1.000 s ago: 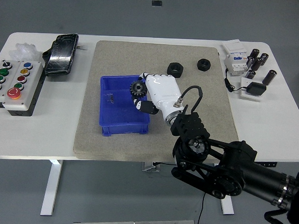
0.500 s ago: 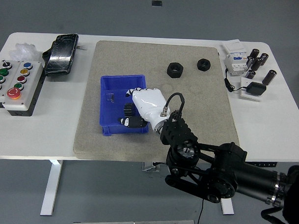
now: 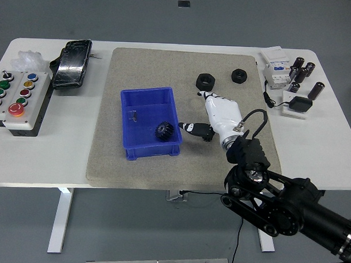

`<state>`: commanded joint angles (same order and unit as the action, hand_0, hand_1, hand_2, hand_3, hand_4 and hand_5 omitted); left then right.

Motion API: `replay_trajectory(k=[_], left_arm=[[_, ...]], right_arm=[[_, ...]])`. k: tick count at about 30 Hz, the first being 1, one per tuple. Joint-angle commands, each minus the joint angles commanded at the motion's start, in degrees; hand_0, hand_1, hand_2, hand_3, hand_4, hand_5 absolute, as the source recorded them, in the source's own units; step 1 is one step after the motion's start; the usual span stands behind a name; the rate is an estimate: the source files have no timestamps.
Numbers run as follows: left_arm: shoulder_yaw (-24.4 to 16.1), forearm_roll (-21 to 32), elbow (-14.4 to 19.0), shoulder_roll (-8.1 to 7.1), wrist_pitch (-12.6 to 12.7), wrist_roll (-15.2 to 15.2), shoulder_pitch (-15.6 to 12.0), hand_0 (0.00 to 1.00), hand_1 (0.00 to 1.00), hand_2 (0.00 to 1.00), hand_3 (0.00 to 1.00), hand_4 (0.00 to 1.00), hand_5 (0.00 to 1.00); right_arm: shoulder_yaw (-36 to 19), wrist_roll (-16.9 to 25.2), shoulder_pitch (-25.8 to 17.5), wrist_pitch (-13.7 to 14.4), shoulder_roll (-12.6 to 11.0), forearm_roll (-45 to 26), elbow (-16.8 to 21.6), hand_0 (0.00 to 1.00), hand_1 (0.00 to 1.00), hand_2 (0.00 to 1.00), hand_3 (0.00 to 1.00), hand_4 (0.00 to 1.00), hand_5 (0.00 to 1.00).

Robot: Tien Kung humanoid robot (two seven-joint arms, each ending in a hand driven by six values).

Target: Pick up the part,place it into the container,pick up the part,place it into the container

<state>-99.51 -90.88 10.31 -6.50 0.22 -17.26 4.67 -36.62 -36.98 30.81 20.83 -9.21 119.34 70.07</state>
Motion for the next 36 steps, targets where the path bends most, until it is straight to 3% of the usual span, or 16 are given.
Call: replay_trajectory(k=[3, 8, 16, 17, 22, 23, 28, 29, 34, 35, 36], left_arm=[[0.1, 0.06, 0.0, 0.06, -0.01, 0.11, 0.04, 0.555, 0.64, 0.752, 0.594, 0.591, 0.289], [0.5, 0.23, 0.0, 0.09, -0.1, 0.36, 0.28, 0.555, 0.64, 0.752, 0.593, 0.587, 0.286], [0.19, -0.21, 0.0, 0.05, -0.13, 0.23, 0.43, 0.555, 0.64, 0.752, 0.593, 0.58, 0.288], [0.09, -0.31, 0.0, 0.03, -0.12, 0.18, 0.43, 0.555, 0.64, 0.751, 0.592, 0.577, 0.287], [-0.12, -0.47, 0.0, 0.07, -0.11, 0.06, 0.39, 0.555, 0.64, 0.751, 0.592, 0.577, 0.287], [-0.14, -0.47, 0.0, 0.08, -0.11, 0.04, 0.4, 0.555, 0.639, 0.751, 0.592, 0.577, 0.286], [-0.22, -0.54, 0.0, 0.14, -0.12, -0.08, 0.45, 0.555, 0.639, 0.751, 0.592, 0.577, 0.286], [-0.23, -0.54, 0.0, 0.14, -0.13, -0.07, 0.45, 0.555, 0.639, 0.751, 0.592, 0.576, 0.286], [-0.2, -0.48, 0.0, 0.11, -0.14, 0.14, 0.49, 0.555, 0.639, 0.751, 0.592, 0.576, 0.286], [-0.19, -0.48, 0.0, 0.12, -0.15, 0.19, 0.51, 0.555, 0.639, 0.751, 0.593, 0.573, 0.283], [-0.15, -0.46, 0.0, 0.13, -0.15, 0.24, 0.52, 0.555, 0.639, 0.751, 0.593, 0.573, 0.283]], right_arm=[[-1.73, 0.0, -1.75, 0.79, -0.03, -1.49, -1.31, 0.337, 0.705, 0.817, 0.857, 0.998, 0.57], [-0.02, 0.0, -2.43, 1.17, 0.07, -3.7, -2.72, 0.329, 0.689, 0.794, 0.829, 0.998, 0.558], [4.49, 0.0, -0.36, -1.4, -0.45, -2.2, -1.96, 0.325, 0.657, 0.761, 0.808, 0.993, 0.549], [4.9, 0.0, -0.16, -1.59, -0.48, -2.23, -1.98, 0.303, 0.564, 0.642, 0.751, 0.847, 0.404], [6.45, 0.0, 0.25, -2.13, -0.46, -3.11, -2.65, 0.303, 0.564, 0.642, 0.751, 0.847, 0.404], [6.69, 0.0, 0.25, -2.18, -0.46, -3.33, -2.77, 0.285, 0.534, 0.583, 0.683, 0.789, 0.347], [7.67, 0.0, 0.25, -2.4, -0.66, -3.96, -3.07, 0.285, 0.534, 0.583, 0.683, 0.789, 0.347], [7.77, 0.0, 0.27, -2.36, -0.71, -4.01, -3.1, 0.272, 0.494, 0.493, 0.626, 0.484, 0.228], [7.86, 0.0, 0.37, -1.51, -0.85, -3.71, -3.02, 0.272, 0.494, 0.493, 0.626, 0.484, 0.228], [7.91, 0.0, 0.39, -1.32, -0.87, -3.68, -3.01, 0.27, 0.462, 0.347, 0.537, 0.423, 0.1], [7.95, 0.0, 0.4, -1.2, -0.89, -3.66, -3.02, 0.27, 0.462, 0.347, 0.537, 0.423, 0.1]])
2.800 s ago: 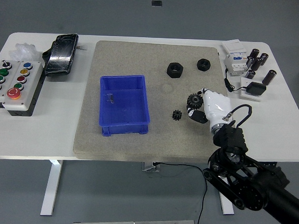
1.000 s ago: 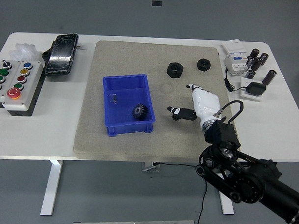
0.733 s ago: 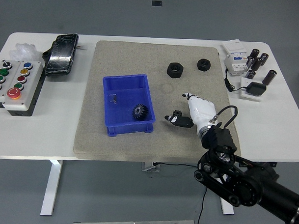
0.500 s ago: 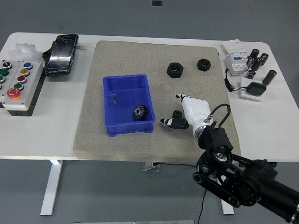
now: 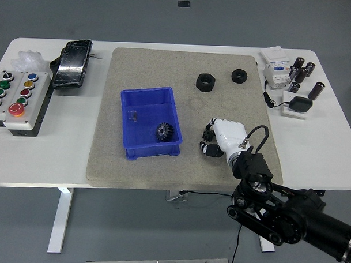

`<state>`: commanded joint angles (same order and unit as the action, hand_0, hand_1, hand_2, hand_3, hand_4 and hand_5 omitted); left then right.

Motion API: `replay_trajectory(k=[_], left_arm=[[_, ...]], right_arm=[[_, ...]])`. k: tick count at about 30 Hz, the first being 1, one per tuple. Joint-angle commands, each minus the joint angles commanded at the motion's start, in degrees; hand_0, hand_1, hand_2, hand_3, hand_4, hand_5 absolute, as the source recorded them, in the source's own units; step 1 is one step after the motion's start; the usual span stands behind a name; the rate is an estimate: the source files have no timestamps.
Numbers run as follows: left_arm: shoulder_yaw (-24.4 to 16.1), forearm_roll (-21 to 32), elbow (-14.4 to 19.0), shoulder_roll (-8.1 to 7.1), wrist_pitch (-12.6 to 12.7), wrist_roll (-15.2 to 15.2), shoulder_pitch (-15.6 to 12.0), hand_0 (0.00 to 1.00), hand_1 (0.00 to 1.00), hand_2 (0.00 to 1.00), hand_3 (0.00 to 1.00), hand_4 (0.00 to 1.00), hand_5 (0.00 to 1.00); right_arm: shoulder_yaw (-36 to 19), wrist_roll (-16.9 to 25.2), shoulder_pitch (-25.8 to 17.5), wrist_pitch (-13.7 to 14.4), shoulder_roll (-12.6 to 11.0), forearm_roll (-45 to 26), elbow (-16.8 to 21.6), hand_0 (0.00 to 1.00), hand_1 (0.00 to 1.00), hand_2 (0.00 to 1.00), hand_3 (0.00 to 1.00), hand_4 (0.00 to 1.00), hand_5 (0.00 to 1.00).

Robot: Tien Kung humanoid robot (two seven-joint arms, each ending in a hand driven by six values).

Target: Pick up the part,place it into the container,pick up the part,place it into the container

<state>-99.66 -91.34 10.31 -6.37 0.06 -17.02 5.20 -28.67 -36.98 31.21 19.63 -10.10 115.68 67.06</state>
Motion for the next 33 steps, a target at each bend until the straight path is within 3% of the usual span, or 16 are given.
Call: replay_trajectory(k=[4, 5, 14, 22, 23, 28, 29, 33], left_arm=[[0.08, 0.07, 0.0, 0.04, -0.03, 0.17, 0.04, 0.555, 0.639, 0.751, 0.593, 0.573, 0.283], [0.09, 0.09, 0.0, 0.04, -0.03, 0.2, 0.04, 0.556, 0.638, 0.751, 0.595, 0.572, 0.282], [0.02, 0.23, 0.0, -0.07, 0.07, 0.21, -0.09, 0.555, 0.639, 0.751, 0.595, 0.571, 0.283], [0.2, 0.38, 0.0, -0.11, 0.11, 0.02, -0.1, 0.555, 0.639, 0.75, 0.596, 0.573, 0.284], [0.23, 0.42, 0.0, -0.12, 0.12, 0.03, -0.1, 0.556, 0.638, 0.75, 0.597, 0.574, 0.282], [0.29, 0.52, 0.0, -0.13, 0.17, 0.03, -0.11, 0.556, 0.638, 0.75, 0.597, 0.574, 0.282], [0.32, 0.52, 0.0, -0.12, 0.17, 0.0, -0.11, 0.556, 0.639, 0.75, 0.597, 0.577, 0.308], [0.27, 0.49, 0.0, -0.16, 0.19, -0.09, -0.16, 0.556, 0.639, 0.75, 0.597, 0.577, 0.308]], right_arm=[[0.06, 0.0, 0.03, 0.41, -0.11, 0.25, -0.05, 0.27, 0.462, 0.347, 0.537, 0.423, 0.1], [0.04, 0.0, 0.06, 0.51, -0.15, 0.4, -0.04, 0.267, 0.448, 0.276, 0.512, 0.358, 0.104], [-0.36, 0.0, 1.33, 1.28, -0.12, 2.65, 0.82, 0.269, 0.452, 0.262, 0.51, 0.337, 0.062], [1.91, 0.0, 7.62, 0.22, 2.2, 7.49, 4.83, 0.272, 0.453, 0.26, 0.507, 0.332, 0.052], [2.87, 0.0, 8.62, 0.15, 2.78, 7.83, 5.3, 0.333, 0.496, 0.395, 0.548, 0.425, 0.002], [7.67, 0.0, 11.79, 0.17, 5.7, 7.41, 5.87, 0.333, 0.496, 0.395, 0.548, 0.425, 0.002], [8.72, 0.0, 12.17, 0.04, 6.22, 6.87, 5.68, 0.539, 0.726, 0.799, 0.726, 0.472, 0.278], [11.58, 0.0, 12.66, -0.13, 7.29, 4.94, 4.8, 0.539, 0.726, 0.799, 0.726, 0.472, 0.278]])
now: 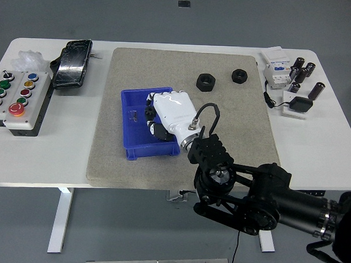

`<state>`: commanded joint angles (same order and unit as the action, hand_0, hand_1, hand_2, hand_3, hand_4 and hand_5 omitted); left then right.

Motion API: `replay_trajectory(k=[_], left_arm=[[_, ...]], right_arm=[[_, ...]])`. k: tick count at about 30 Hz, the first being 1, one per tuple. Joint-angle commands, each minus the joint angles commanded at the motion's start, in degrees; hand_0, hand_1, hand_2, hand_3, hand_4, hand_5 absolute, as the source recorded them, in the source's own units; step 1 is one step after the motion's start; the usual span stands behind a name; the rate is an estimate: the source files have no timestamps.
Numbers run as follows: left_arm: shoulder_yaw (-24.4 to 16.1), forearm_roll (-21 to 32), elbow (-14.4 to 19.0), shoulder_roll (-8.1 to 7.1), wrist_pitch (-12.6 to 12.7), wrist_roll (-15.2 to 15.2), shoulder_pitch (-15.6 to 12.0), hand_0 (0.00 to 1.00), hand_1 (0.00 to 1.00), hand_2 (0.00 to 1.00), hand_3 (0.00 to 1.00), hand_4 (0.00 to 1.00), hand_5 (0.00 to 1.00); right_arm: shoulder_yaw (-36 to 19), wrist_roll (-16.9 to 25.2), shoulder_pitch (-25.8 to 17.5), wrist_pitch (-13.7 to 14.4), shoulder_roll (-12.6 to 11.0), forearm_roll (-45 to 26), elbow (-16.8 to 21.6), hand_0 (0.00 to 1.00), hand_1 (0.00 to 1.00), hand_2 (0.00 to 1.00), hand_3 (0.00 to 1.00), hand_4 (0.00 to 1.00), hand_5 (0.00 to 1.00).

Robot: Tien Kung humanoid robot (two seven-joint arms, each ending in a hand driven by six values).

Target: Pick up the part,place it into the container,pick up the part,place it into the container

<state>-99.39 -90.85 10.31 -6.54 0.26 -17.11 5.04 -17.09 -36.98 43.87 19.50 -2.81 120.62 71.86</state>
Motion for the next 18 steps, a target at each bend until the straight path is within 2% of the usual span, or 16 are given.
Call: replay_trajectory(k=[1, 2, 7, 8, 12, 14, 18], left_arm=[[-0.02, -0.01, 0.0, -0.01, 0.01, -0.01, -0.02, 0.556, 0.639, 0.75, 0.597, 0.577, 0.308], [-0.03, -0.02, 0.0, -0.02, 0.01, -0.03, -0.03, 0.556, 0.639, 0.75, 0.597, 0.58, 0.314], [-0.15, -0.16, 0.0, 0.0, 0.0, -0.11, -0.09, 0.556, 0.639, 0.75, 0.597, 0.58, 0.314], [-0.16, -0.19, 0.0, 0.0, -0.01, -0.11, -0.09, 0.556, 0.64, 0.75, 0.597, 0.581, 0.318], [-0.18, -0.27, 0.0, 0.01, -0.05, -0.02, -0.1, 0.556, 0.64, 0.75, 0.597, 0.581, 0.318], [-0.23, -0.38, 0.0, 0.05, -0.1, 0.02, -0.1, 0.557, 0.64, 0.75, 0.597, 0.581, 0.316], [-0.16, -0.38, 0.0, 0.18, -0.15, 0.19, -0.09, 0.557, 0.64, 0.75, 0.597, 0.581, 0.316]], right_arm=[[0.28, 0.0, -0.04, -0.05, 0.09, -0.26, -0.18, 0.539, 0.726, 0.799, 0.726, 0.472, 0.278], [0.46, 0.0, -0.1, -0.11, 0.16, -0.48, -0.34, 0.656, 0.83, 0.879, 0.874, 0.562, 0.272], [0.02, 0.0, -0.66, -0.32, 0.23, -0.35, -0.84, 0.656, 0.83, 0.879, 0.874, 0.562, 0.272], [-0.27, 0.0, -0.79, -0.38, 0.22, -0.15, -0.87, 0.657, 0.831, 0.876, 0.876, 0.608, 0.293], [-2.59, 0.0, -1.41, -0.25, -0.2, 1.47, -0.44, 0.657, 0.831, 0.876, 0.876, 0.608, 0.293], [-4.84, 0.0, -2.04, 0.5, -0.92, 3.12, 0.51, 0.643, 0.816, 0.859, 0.862, 0.619, 0.296], [-11.28, 0.0, -4.77, 4.1, -3.53, 5.15, 3.82, 0.643, 0.816, 0.859, 0.862, 0.619, 0.296]])
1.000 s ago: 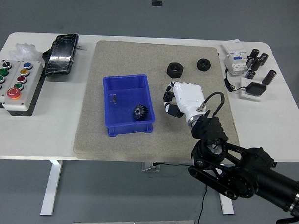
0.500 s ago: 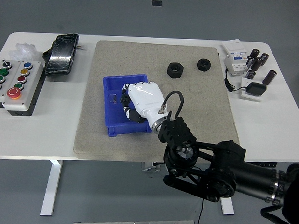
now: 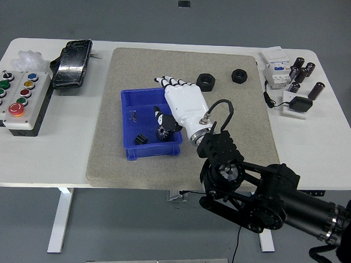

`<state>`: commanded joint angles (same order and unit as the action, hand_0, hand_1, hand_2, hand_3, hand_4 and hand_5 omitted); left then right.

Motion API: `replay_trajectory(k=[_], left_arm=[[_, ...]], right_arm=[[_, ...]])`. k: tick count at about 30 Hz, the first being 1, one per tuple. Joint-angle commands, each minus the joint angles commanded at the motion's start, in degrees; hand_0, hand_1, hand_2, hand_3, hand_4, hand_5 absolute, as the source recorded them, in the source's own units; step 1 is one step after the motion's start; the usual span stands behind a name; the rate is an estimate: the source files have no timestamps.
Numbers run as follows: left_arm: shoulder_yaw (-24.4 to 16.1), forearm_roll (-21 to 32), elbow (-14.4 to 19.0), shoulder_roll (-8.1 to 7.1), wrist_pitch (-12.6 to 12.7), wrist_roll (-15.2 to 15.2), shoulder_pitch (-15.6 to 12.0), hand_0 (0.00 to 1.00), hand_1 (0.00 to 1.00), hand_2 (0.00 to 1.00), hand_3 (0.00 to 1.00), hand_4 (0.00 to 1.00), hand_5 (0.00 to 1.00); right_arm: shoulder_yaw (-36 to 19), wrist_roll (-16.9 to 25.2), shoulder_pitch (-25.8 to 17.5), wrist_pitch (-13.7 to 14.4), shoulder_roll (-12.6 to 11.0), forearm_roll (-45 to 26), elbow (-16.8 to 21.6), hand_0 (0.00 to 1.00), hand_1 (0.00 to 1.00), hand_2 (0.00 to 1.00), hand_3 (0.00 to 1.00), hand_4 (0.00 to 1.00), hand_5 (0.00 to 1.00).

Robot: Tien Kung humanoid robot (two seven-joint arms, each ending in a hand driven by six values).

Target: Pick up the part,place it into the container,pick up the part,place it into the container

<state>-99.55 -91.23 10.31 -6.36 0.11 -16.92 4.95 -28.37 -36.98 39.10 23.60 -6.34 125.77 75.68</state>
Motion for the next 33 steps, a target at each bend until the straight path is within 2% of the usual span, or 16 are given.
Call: replay_trajectory(k=[1, 2, 4, 7, 8, 11, 13, 14, 19, 20, 22, 25, 26, 31, 33], left_arm=[[0.06, 0.06, 0.0, 0.04, -0.01, 0.06, -0.02, 0.557, 0.64, 0.75, 0.597, 0.581, 0.316], [0.09, 0.09, 0.0, 0.07, -0.01, 0.08, -0.06, 0.558, 0.638, 0.75, 0.596, 0.581, 0.317], [0.07, 0.15, 0.0, 0.08, 0.02, 0.08, -0.2, 0.558, 0.638, 0.75, 0.596, 0.581, 0.317], [-0.39, -0.23, 0.0, 0.04, 0.12, -0.04, -0.51, 0.558, 0.638, 0.75, 0.596, 0.581, 0.317], [-0.43, -0.23, 0.0, 0.01, 0.14, -0.05, -0.59, 0.558, 0.639, 0.75, 0.596, 0.582, 0.319], [-0.49, -0.16, 0.0, -0.1, 0.2, 0.0, -0.8, 0.558, 0.639, 0.75, 0.596, 0.582, 0.319], [-0.29, 0.22, 0.0, -0.14, 0.21, 0.08, -0.99, 0.558, 0.639, 0.75, 0.596, 0.582, 0.319], [-0.24, 0.3, 0.0, -0.15, 0.19, 0.08, -1.08, 0.559, 0.638, 0.748, 0.595, 0.581, 0.318], [-0.87, 0.36, 0.0, -0.24, -0.38, 0.76, -1.79, 0.559, 0.638, 0.748, 0.595, 0.581, 0.318], [-0.89, 0.51, 0.0, -0.28, -0.54, 1.0, -1.89, 0.561, 0.631, 0.711, 0.699, 0.59, 0.317], [-0.86, 0.88, 0.0, -0.35, -0.73, 1.49, -2.09, 0.561, 0.631, 0.711, 0.699, 0.59, 0.317], [-0.68, 1.37, 0.0, -0.55, -0.74, 1.87, -2.33, 0.561, 0.631, 0.711, 0.699, 0.59, 0.317], [-0.59, 1.52, 0.0, -0.66, -0.73, 1.9, -2.38, 0.565, 0.63, 0.695, 0.738, 0.593, 0.323], [-0.39, 1.81, 0.0, -1.41, -0.86, 1.42, -2.66, 0.565, 0.63, 0.695, 0.738, 0.593, 0.323], [-0.28, 1.98, 0.0, -1.62, -0.98, 1.12, -2.78, 0.574, 0.636, 0.69, 0.728, 0.609, 0.353]], right_arm=[[-2.26, 0.0, -1.33, 1.4, -0.97, -0.63, 1.28, 0.643, 0.816, 0.859, 0.862, 0.619, 0.296], [-4.21, 0.11, -2.36, 2.46, -1.6, -1.38, 2.16, 0.642, 0.782, 0.808, 0.772, 0.657, 0.324], [-8.65, 1.63, -4.74, 4.96, -2.7, -3.98, 3.6, 0.642, 0.782, 0.808, 0.772, 0.657, 0.324], [-15.19, 6.79, -8.8, 9.06, -3.67, -9.76, 4.54, 0.642, 0.782, 0.808, 0.772, 0.657, 0.324], [-17.25, 8.78, -10.04, 10.26, -3.79, -11.82, 4.46, 0.668, 0.777, 0.773, 0.721, 0.692, 0.373], [-23.96, 15.5, -14.17, 13.38, -3.77, -18.54, 3.41, 0.668, 0.777, 0.773, 0.721, 0.692, 0.373], [-28.43, 19.96, -16.99, 13.16, -3.5, -23.01, 2.08, 0.668, 0.777, 0.773, 0.721, 0.692, 0.373], [-30.48, 22.03, -18.17, 12.65, -3.36, -25.07, 1.56, 0.679, 0.751, 0.738, 0.687, 0.747, 0.492], [-39.58, 33.37, -23.8, 8.05, -2.69, -36.42, -1.59, 0.679, 0.751, 0.738, 0.687, 0.747, 0.492], [-40.75, 35.43, -24.69, 7.34, -2.42, -38.48, -1.86, 0.683, 0.742, 0.725, 0.679, 0.775, 0.545], [-43.02, 40.25, -26.5, 6.14, -1.67, -43.29, -2.0, 0.683, 0.742, 0.725, 0.679, 0.775, 0.545], [-44.29, 46.62, -29.1, 5.29, -0.49, -49.69, -1.02, 0.683, 0.742, 0.725, 0.679, 0.775, 0.545], [-44.37, 49.03, -29.7, 5.27, -0.43, -52.1, -0.57, 0.685, 0.744, 0.727, 0.681, 0.797, 0.592], [-44.12, 58.53, -30.78, 5.8, -1.38, -62.93, 1.19, 0.685, 0.744, 0.727, 0.681, 0.797, 0.592], [-44.15, 61.44, -30.83, 6.0, -1.59, -67.01, 1.78, 0.687, 0.743, 0.717, 0.679, 0.797, 0.592]])
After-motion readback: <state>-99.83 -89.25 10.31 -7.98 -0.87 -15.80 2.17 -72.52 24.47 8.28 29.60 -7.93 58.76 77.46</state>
